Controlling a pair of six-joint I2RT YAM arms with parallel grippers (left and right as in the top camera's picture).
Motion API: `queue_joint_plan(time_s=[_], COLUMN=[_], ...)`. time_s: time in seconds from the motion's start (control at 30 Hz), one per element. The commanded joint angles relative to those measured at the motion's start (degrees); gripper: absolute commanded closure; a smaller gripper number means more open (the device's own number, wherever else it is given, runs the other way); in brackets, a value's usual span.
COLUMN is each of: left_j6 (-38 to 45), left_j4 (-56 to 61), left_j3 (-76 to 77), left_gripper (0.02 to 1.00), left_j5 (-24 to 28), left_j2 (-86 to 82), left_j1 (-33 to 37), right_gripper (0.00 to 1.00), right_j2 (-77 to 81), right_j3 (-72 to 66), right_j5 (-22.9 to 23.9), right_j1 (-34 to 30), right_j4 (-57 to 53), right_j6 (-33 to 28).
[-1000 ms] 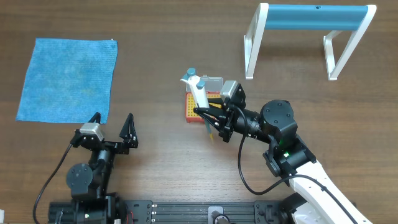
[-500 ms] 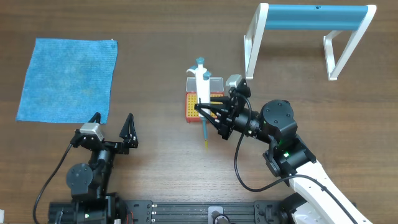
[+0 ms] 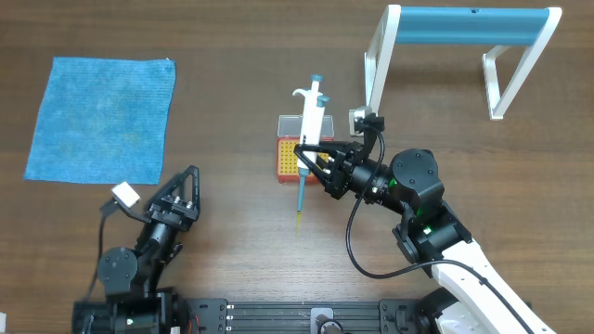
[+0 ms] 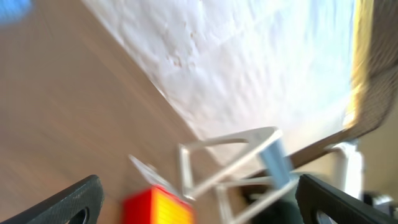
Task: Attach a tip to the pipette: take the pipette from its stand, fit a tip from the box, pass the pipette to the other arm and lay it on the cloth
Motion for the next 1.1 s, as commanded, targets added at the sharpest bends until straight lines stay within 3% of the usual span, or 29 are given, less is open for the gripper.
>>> queue_joint_plan(time_s=[0.03,0.17,0.27,0.37,0.6,0.9,0.97,1.1], left_j6=[-18.43,-26.62,-26.88,-29.73,-29.42,-21.44,-21.46,-25.49], left_j4=[1.05,1.44,6.75,12.61,21.62,32.09,37.59,56.35], left_j3=[-0.13,-0.13,-0.13,-0.13,4.2,24.52,27.19,28.37], left_gripper=[0.023,0.02,0.023,0.02,0.02,0.023,0.02,0.02], left_j5=[2.49,0.81,3.67,6.38,21.77,43.87,46.64,46.82], left_j2=[-0.42,-0.42,-0.02,2.38,17.16,49.03,54.66,66.16], left_j1=[0.15,0.15,0.15,0.15,0.15,0.09,0.09,-0.76], right_gripper=[0.921,0.921,0.921,0.921,0.921,0.919,0.921,0.921], right_j2=[-0.24,0.04,0.04,0.04,0.04,0.02,0.04,0.02], right_j3=[1.53,1.53,1.53,1.53,1.53,1.53,1.53,1.53], right_j5=[0.33,-1.4,-4.81,-5.38,-5.42,-7.15,-7.69,-10.1], right_j1=[-0.09,0.2,0.2,0.2,0.2,0.2,0.2,0.2], right_j4=[0.2,-0.17,-0.2,-0.17,-0.15,-0.15,-0.15,-0.11], right_j6=[3.3,3.78,3.78,3.98,3.96,3.96,3.96,3.98])
